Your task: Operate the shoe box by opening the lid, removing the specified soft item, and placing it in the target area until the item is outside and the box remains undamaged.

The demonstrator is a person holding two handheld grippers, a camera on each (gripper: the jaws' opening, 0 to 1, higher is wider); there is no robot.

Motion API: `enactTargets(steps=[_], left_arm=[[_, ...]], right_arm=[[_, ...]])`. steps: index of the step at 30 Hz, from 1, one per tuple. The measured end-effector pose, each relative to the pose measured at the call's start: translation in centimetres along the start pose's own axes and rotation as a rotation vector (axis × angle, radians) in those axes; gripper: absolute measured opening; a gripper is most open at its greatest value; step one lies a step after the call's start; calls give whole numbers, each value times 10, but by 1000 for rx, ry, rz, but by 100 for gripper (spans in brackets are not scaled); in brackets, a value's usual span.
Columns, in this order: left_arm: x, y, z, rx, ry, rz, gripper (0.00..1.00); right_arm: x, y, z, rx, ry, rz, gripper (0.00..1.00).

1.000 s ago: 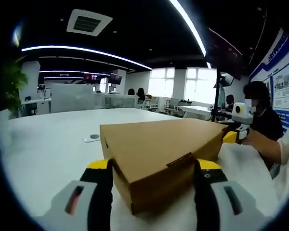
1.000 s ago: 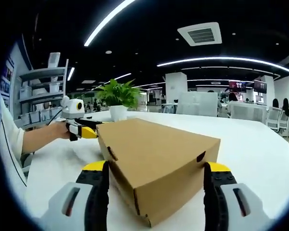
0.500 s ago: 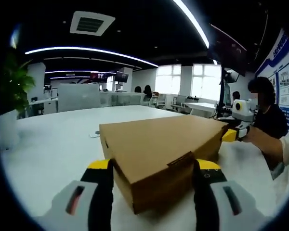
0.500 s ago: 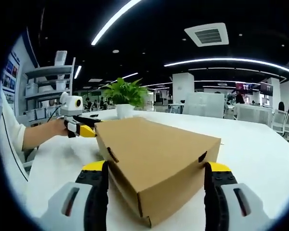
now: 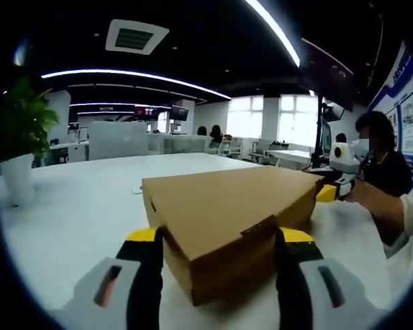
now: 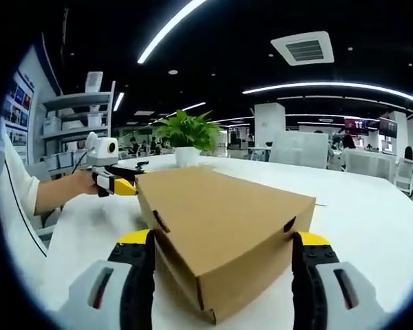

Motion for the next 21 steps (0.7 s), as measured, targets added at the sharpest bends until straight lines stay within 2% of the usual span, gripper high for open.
enactTargets(steps=[6,21], left_arm=[[7,1,2,-2,-19,-19,66],[36,8,11,2,-56,8,65]], right_arm=[[0,-1,-2,-8,-28,-50,83],[5,2,-21,10,-73,-20,83]])
Point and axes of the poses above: the point that each gripper's makers call its tool centre point, and the gripper's own axes: x roughly backward along the fingers, z roughly to its right, y roughly out of its underside, the point moved 1 cm from there along x, roughly backward along the fingers, and after that the axes turned 15 degrees about -y, right-handed, at the moved point
